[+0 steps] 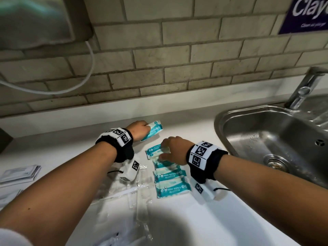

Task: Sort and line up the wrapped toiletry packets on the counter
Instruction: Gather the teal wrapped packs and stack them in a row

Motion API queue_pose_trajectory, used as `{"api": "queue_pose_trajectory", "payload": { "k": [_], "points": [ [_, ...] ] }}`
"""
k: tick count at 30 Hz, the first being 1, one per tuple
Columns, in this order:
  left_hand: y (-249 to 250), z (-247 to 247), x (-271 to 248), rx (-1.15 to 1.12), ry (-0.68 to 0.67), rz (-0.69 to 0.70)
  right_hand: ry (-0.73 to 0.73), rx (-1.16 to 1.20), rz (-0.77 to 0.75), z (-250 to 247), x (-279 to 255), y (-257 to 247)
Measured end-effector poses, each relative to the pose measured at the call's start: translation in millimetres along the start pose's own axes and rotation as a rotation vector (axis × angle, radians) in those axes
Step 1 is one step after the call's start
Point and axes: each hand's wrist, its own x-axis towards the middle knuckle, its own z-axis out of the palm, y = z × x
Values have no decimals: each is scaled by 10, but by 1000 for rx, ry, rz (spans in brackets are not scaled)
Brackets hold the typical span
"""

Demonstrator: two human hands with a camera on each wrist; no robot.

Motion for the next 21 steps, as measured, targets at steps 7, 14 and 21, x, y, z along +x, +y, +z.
{"api": "queue_pose_trajectory", "payload": {
  "k": [7, 14, 21],
  "points": [
    [-273, -242, -164, -115, 80, 74, -74, -68, 26, 50, 454, -218],
    [-406, -318, -155, -103, 154, 68, -30, -136, 31, -17, 609, -223],
    [-399, -71, 46, -78, 140, -22, 284, 408, 187, -214, 456, 74]
  ]
}}
